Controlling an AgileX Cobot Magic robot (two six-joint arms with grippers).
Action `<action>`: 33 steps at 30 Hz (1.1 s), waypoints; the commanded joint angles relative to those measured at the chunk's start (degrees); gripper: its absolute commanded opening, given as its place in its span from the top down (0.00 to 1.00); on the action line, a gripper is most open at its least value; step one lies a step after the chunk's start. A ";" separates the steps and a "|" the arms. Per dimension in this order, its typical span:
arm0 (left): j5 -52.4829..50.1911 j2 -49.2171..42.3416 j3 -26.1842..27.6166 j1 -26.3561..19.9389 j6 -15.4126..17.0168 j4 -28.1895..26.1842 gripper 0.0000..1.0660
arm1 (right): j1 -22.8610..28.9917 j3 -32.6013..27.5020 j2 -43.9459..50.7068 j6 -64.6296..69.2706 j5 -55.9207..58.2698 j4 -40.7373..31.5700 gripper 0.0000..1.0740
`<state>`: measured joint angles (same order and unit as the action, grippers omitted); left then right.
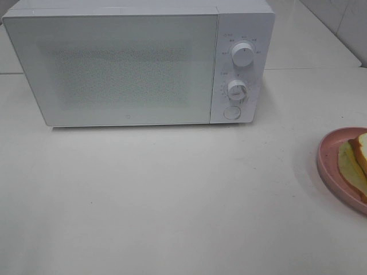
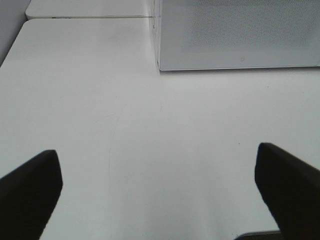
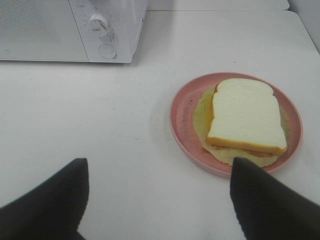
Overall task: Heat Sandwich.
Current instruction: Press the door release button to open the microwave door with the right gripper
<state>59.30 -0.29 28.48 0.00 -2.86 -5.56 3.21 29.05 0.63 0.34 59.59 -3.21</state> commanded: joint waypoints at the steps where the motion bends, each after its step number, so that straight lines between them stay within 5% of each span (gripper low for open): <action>1: -0.34 -1.49 -0.23 0.23 0.17 -0.29 0.01 | 0.11 -0.11 1.09 0.11 -0.34 -0.17 0.30; 24: -0.34 -1.49 -0.23 0.23 0.17 -0.29 0.01 | 0.11 1.32 0.80 0.11 -3.04 -0.17 0.28; 33: -0.34 -1.49 -0.23 0.23 0.17 -0.29 0.01 | 0.11 1.60 -6.59 0.11 -10.31 -0.17 0.28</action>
<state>59.30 -0.29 28.48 0.00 -2.86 -5.56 3.21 30.37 -5.73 0.34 50.42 -3.27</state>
